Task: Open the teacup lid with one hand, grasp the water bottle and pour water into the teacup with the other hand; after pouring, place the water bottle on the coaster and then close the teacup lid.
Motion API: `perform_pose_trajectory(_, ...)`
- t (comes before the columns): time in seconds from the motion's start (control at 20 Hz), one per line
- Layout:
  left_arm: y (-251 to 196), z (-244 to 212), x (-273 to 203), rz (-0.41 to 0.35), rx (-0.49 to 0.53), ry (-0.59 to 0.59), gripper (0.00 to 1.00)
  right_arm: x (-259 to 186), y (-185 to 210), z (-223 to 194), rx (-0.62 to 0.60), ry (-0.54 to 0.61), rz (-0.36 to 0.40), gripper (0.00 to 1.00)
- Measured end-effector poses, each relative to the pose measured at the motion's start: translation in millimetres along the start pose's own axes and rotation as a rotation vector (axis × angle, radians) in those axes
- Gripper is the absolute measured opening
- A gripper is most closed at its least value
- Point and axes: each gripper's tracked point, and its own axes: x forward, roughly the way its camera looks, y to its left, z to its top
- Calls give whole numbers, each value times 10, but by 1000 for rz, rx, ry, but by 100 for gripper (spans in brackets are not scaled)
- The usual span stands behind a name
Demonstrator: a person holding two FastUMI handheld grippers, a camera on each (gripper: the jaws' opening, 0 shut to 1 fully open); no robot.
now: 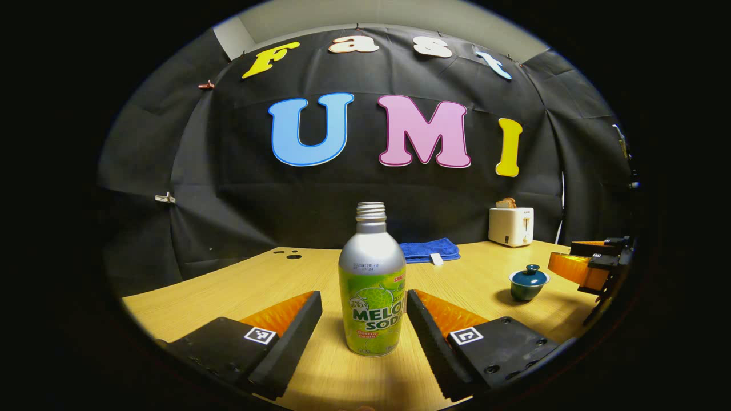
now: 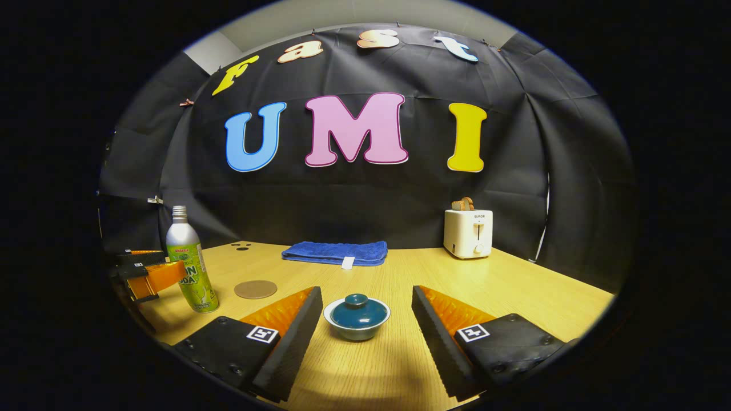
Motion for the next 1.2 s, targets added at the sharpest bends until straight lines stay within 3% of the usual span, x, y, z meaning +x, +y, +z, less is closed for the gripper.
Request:
perform_pose_trajectory(0.9,-8,1,3,2,-4,1,95,32,40,-16,0,3,33,97)
perform_pose_trajectory(1.05,-10,7,0,-4,-4,0,99,77,51,-75,-30,38,52,97)
perform_pose_trajectory(1.2,-11,-1,2,-4,-3,0,95,229,41,-175,-77,105,44,98)
